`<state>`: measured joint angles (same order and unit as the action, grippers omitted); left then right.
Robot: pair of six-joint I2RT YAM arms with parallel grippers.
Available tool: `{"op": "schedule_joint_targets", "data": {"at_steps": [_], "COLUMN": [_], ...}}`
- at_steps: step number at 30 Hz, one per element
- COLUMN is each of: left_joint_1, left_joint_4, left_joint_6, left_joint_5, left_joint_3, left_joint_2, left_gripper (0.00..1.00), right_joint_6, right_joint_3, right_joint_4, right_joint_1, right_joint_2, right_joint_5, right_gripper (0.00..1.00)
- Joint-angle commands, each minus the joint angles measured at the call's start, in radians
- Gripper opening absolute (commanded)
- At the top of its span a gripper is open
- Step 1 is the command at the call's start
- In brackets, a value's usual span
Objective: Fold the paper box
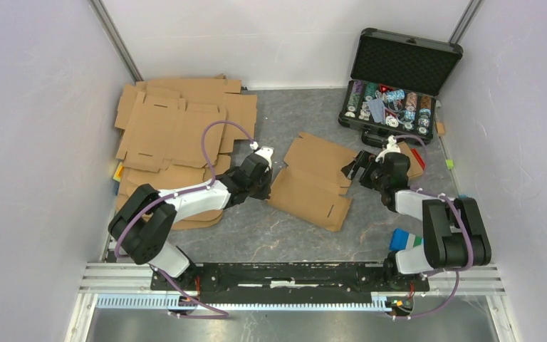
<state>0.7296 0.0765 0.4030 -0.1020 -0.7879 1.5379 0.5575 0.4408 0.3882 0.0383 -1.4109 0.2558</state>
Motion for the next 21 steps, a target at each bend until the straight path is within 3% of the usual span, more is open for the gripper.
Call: {"op": "schedule_joint_targets", "data": {"at_steps": [1, 13, 21], "left_joint_1": [-0.002, -0.002, -0.001], "left_joint_4": [0.015, 0.004, 0.011], "left_joint_6": [-0.035, -0.038, -0.040], "left_joint_5": [0.011, 0.034, 0.016], "left_joint_3": [-0.011, -0.017, -0.016], "left_joint_2": [-0.002, 0.019, 0.012], "left_gripper": [0.02, 0.02, 0.02], "right_joint_6": [0.033, 0.147, 0.077], "right_joint_3": [0.025, -0.048, -0.135], "right_joint_4": [0.084, 0.449, 0.497], "right_joint_1": [-0.002, -0.001, 0.032], "right_joint_2": [-0.081, -0.125, -0.005], "right_joint_5": [0.063, 0.378, 0.420], "right_gripper": [0.98, 0.91, 0.84]}}
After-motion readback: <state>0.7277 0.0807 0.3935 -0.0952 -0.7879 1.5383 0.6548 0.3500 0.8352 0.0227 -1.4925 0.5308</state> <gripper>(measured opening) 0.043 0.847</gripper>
